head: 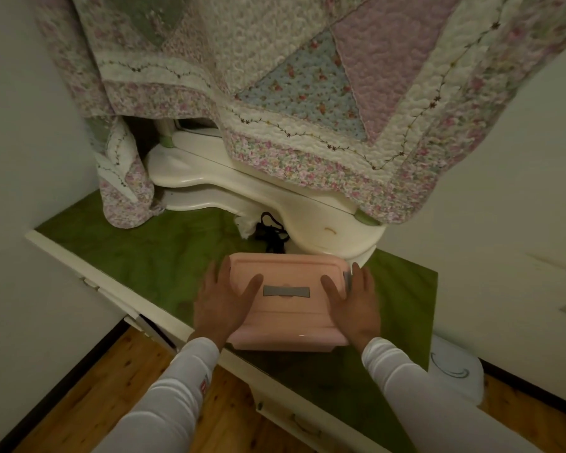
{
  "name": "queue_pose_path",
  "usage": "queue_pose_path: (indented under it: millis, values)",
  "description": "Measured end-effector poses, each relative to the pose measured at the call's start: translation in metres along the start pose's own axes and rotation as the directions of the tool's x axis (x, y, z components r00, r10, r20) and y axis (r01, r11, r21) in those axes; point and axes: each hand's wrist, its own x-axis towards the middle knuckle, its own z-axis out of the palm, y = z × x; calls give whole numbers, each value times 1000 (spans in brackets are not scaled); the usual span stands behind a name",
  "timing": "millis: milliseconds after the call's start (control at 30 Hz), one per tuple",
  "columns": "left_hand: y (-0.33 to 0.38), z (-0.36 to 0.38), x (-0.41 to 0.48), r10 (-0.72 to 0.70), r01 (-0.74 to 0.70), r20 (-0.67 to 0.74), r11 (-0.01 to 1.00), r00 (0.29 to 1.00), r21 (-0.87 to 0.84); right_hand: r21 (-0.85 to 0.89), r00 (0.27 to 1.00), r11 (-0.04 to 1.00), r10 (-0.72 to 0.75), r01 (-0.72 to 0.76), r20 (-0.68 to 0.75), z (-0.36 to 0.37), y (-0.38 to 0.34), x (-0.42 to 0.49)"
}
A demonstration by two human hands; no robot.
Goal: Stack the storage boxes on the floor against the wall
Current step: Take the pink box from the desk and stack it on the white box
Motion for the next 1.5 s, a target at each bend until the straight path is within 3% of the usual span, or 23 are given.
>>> queue_pose_path:
  millis: [333, 1133, 1500]
  values:
    - [-4, 10, 9, -5, 3, 66, 1000, 998, 31, -98, 994, 995, 42, -32, 103, 10, 4, 7]
    - [-3, 13, 9, -5, 5, 68, 1000, 998, 3, -128, 996, 992, 15, -4, 83, 5, 3, 1]
    - [28, 22, -1, 124, -115, 68, 985, 990, -126, -105, 999, 994, 33, -35, -22, -30, 19, -7]
